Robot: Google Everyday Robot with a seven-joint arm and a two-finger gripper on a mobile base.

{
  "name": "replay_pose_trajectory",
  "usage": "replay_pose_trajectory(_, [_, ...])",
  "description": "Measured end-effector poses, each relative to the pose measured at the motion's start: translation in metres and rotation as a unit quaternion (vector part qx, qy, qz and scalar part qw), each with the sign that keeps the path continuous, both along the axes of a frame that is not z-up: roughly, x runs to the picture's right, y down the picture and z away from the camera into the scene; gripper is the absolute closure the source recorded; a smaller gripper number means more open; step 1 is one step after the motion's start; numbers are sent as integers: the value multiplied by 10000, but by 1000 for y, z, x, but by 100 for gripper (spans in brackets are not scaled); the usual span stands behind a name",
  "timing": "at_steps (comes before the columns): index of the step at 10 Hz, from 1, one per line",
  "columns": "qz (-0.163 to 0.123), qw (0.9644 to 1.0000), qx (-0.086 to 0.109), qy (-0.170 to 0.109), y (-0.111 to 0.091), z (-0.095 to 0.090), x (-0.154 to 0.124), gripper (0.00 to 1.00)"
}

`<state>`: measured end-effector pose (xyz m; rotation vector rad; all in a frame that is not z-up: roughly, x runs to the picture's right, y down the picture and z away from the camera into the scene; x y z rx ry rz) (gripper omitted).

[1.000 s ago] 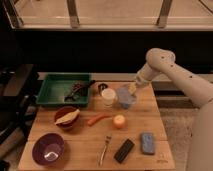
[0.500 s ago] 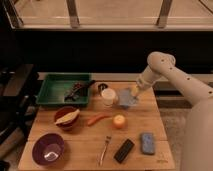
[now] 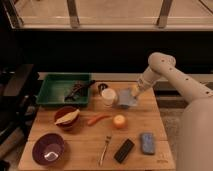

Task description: Place towel in plastic cup

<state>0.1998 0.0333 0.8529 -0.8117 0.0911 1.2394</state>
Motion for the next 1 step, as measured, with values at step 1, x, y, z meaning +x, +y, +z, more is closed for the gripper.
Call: replay_pose_trajectory(1, [4, 10000, -2, 5, 0, 0, 1, 20])
